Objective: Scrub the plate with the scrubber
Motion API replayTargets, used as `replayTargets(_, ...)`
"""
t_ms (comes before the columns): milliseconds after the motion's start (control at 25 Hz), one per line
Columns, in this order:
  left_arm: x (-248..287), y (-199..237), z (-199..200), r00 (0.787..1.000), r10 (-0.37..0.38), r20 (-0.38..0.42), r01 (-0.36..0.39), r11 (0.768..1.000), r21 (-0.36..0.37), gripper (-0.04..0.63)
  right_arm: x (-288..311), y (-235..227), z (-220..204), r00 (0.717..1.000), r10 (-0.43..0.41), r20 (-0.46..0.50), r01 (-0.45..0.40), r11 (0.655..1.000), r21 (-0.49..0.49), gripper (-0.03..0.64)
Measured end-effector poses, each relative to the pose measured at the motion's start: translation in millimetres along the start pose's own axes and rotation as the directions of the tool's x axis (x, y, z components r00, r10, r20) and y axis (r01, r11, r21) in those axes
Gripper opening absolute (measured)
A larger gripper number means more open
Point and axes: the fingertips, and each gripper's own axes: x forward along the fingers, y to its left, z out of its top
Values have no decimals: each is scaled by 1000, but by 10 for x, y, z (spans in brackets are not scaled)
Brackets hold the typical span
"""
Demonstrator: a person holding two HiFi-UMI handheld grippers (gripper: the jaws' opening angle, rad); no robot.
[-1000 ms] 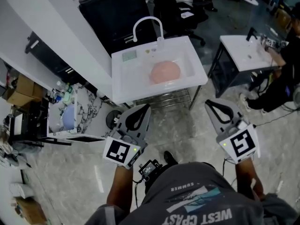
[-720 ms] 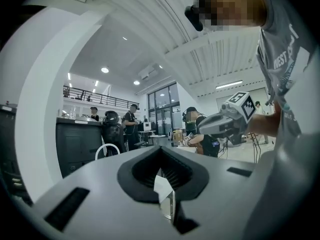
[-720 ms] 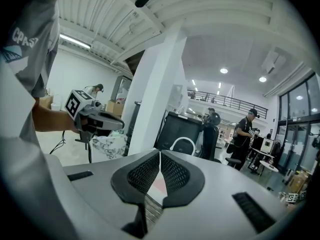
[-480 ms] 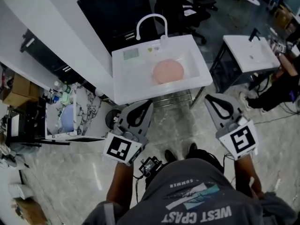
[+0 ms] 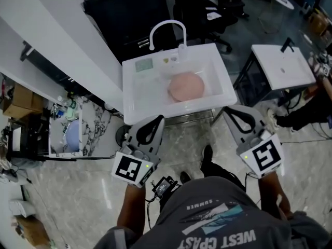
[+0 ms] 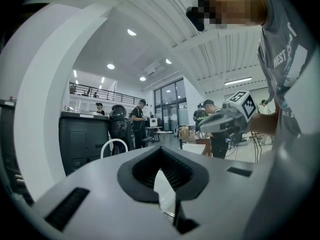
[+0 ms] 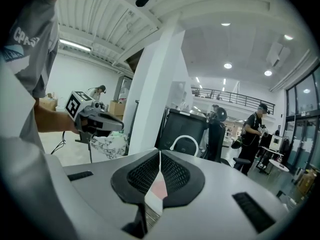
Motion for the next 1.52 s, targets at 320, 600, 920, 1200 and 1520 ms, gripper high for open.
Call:
replayTargets(320,621,314,56,996,84,-34,-84,996,22,2,486,-674,-72,996,85,23,-85,996,-5,32)
replayTargets(600,1081,464,47,986,164,-38,-164,986,20,2,819,-1101,-203,985,163,47,-162,986,-25,32)
replayTargets(920,1497,548,116,977,196,-82,-191,979,66,2,998,-1542,-224,973,216,80,-213,976,-39,32)
replayTargets(1200,1741,779,-38,970,211,-121,-204,977,66,2,1191,-1707,-426,971,229,67,-230,973,3,32)
replayTargets(1520,1993,1315,-266,971,202,-131,-197,979,46,2,1539,-1814,-569,978,208,17,-209,977,32,32)
